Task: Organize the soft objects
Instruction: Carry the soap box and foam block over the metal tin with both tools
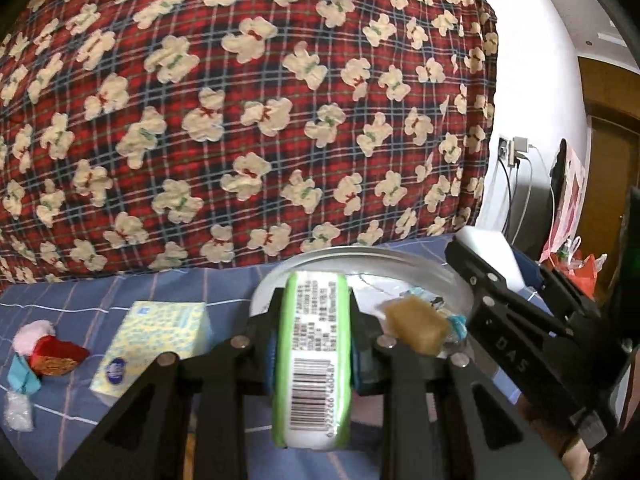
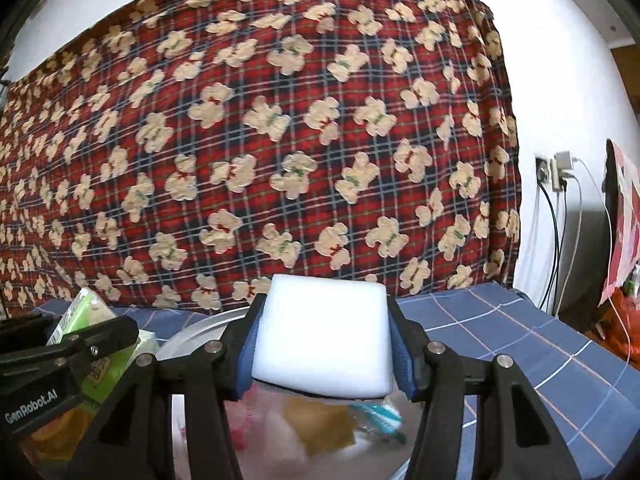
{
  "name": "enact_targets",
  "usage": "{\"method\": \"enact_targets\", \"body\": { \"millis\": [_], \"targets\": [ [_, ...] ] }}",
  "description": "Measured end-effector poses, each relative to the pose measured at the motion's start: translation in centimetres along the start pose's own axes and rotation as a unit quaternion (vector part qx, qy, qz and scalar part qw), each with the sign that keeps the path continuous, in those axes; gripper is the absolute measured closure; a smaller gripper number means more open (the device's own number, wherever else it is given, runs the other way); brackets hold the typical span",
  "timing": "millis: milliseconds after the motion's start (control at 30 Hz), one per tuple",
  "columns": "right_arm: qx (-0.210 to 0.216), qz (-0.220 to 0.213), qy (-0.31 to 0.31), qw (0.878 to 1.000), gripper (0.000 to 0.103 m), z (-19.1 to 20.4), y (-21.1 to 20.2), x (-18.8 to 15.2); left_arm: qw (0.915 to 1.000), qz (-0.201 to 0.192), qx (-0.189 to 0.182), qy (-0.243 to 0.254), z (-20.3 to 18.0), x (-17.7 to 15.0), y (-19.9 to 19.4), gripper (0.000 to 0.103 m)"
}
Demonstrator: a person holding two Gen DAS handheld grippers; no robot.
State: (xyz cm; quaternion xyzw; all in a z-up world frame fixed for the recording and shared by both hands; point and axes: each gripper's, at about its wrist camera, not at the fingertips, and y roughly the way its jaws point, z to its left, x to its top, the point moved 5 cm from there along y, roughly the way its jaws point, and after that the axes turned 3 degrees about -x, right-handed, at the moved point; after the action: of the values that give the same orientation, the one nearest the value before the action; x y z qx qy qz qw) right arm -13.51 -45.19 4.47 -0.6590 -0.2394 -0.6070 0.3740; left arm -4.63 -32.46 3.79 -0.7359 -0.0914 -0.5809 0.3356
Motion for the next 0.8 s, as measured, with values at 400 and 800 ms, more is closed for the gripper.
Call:
{"method": "enact_targets", "body": {
  "millis": [400, 800],
  "targets": [
    [-0.015, 0.034, 0.031, 0.999, 0.046, -3.8, 3.8, 0.3, 0.9995, 0.025, -0.015, -0.008, -2.8, 0.1, 4.7, 0.078],
    [0.005, 0.092, 0.05, 0.994, 0.046, -5.6, 7.5, -0.2, 0.997, 0.077, -0.001, -0.013, -4.2, -0.5, 8.6, 0.078]
  ]
}}
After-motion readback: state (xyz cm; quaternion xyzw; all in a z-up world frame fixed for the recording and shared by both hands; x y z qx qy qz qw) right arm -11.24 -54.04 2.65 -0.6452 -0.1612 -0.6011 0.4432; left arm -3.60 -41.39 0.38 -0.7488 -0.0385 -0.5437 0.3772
